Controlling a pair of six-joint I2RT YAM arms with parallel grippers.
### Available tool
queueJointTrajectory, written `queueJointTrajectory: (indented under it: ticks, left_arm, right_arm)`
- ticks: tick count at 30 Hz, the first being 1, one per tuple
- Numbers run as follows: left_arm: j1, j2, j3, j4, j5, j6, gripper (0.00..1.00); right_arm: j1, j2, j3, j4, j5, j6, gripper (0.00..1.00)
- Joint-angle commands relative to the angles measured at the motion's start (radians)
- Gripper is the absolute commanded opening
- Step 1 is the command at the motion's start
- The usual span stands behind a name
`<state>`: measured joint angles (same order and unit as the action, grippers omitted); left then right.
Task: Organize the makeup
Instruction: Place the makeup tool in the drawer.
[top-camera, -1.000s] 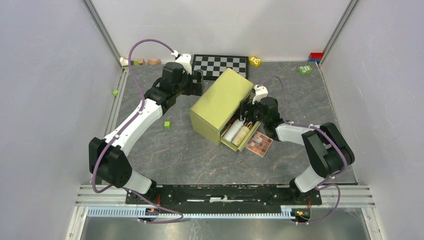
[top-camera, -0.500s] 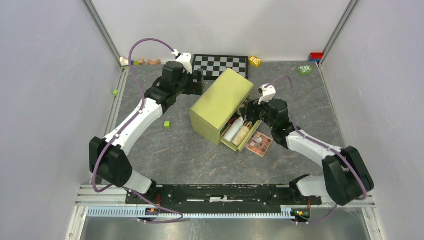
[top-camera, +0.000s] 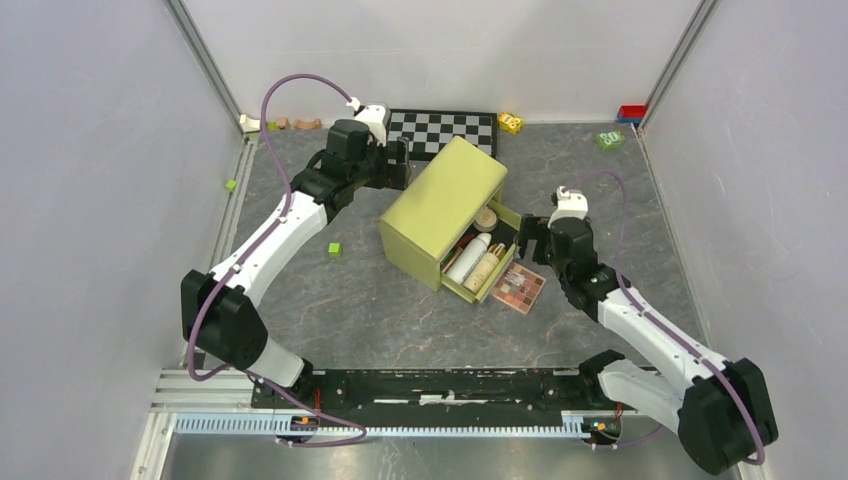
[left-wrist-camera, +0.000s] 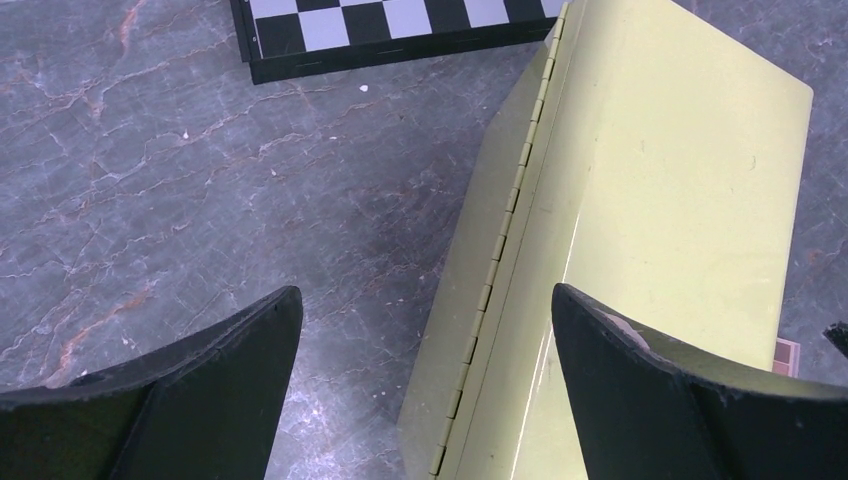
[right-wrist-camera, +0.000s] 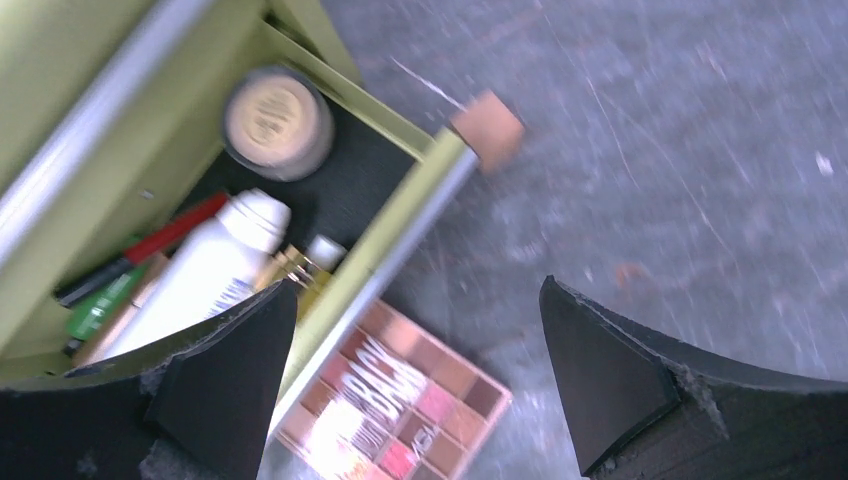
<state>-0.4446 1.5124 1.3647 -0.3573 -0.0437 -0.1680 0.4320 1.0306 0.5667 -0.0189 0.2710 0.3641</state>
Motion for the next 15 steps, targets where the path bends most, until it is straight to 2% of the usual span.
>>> queueJointTrajectory:
  ticks: [1, 9, 15]
  left_arm:
    - [0.002, -0.010, 0.042, -0.005, -0.012, 0.012, 1.00]
    - [-0.003, -0.034, 0.025, -0.025, -0.034, -0.007, 1.00]
    - [-0.004, -0.089, -0.045, -0.025, -0.046, -0.001, 1.00]
  right_arm:
    - [0.003, -0.080, -0.043, -0.196, 0.137, 0.142, 0.98]
    - [0.002, -0.132, -0.080, -0.347, 0.195, 0.254, 0.98]
    - [0.002, -0.126, -0.104, -0.306, 0.054, 0.162, 0.98]
